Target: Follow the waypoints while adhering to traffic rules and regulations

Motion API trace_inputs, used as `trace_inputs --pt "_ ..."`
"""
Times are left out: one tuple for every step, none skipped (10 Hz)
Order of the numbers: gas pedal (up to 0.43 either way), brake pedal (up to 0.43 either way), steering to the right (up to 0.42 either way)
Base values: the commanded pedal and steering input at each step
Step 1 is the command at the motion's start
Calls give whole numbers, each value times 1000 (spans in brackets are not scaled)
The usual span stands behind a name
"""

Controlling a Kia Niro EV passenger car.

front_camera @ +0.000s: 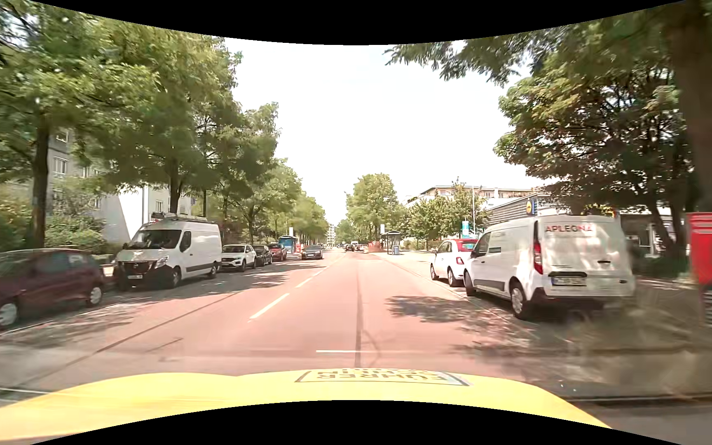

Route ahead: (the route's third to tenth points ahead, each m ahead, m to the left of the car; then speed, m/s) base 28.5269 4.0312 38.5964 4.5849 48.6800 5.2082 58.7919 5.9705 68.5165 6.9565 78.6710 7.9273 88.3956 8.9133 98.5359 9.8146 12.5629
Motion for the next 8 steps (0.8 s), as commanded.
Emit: trace_inputs --pt "67 0 -5" --pt "67 0 -5" --pt "67 0 -5" --pt "67 0 -5" --pt "67 0 -5" --pt "67 0 -5" --pt "67 0 -5" --pt "67 0 -5"
